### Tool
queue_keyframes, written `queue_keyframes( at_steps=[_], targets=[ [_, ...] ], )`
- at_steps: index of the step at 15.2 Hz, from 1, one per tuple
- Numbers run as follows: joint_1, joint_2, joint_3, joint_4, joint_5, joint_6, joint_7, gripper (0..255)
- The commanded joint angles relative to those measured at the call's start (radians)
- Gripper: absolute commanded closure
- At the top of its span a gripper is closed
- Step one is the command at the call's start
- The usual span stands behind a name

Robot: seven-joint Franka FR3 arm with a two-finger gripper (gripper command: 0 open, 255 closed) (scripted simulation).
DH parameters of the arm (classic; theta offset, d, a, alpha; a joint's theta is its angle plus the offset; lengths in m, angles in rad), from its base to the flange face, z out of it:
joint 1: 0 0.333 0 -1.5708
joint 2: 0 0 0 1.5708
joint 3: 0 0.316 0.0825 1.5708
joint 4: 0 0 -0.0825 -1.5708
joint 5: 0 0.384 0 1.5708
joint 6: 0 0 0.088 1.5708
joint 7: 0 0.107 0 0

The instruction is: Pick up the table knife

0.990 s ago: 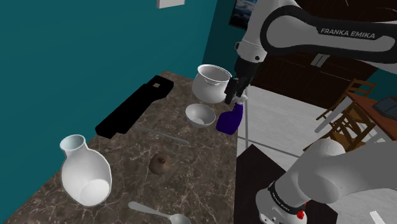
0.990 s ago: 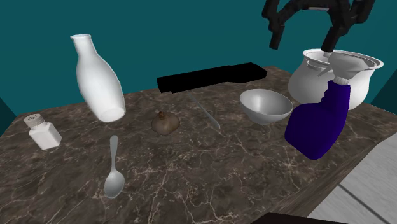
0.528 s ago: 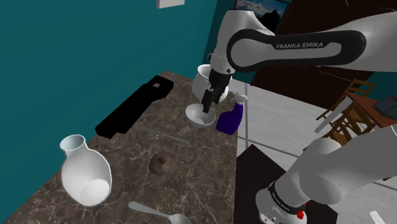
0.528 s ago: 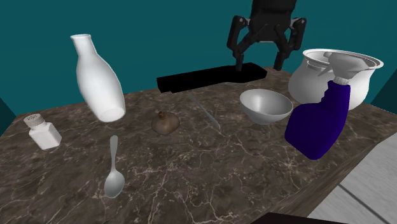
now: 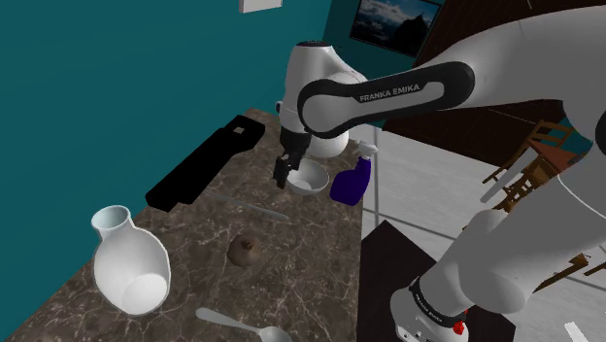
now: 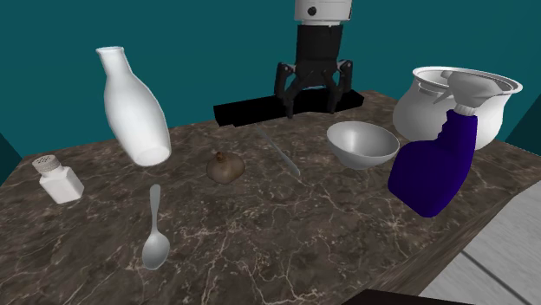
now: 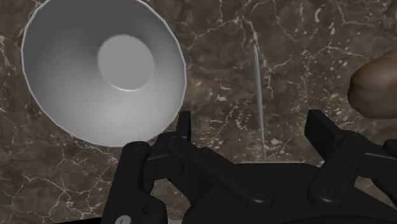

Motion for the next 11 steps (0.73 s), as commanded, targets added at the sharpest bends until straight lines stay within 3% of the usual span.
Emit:
queue_keyframes(
  at_steps=[1,7,11],
  targets=[
    [0.013,0.070,0.016,0.032,-0.017,0.037,-0.003,0],
    [0.058,0.273,0.054,0.146,-0.087,0.117,0.001,0],
    [0.060,0.304,0.052,0.128,-0.098,0.166,0.008,0]
  ],
)
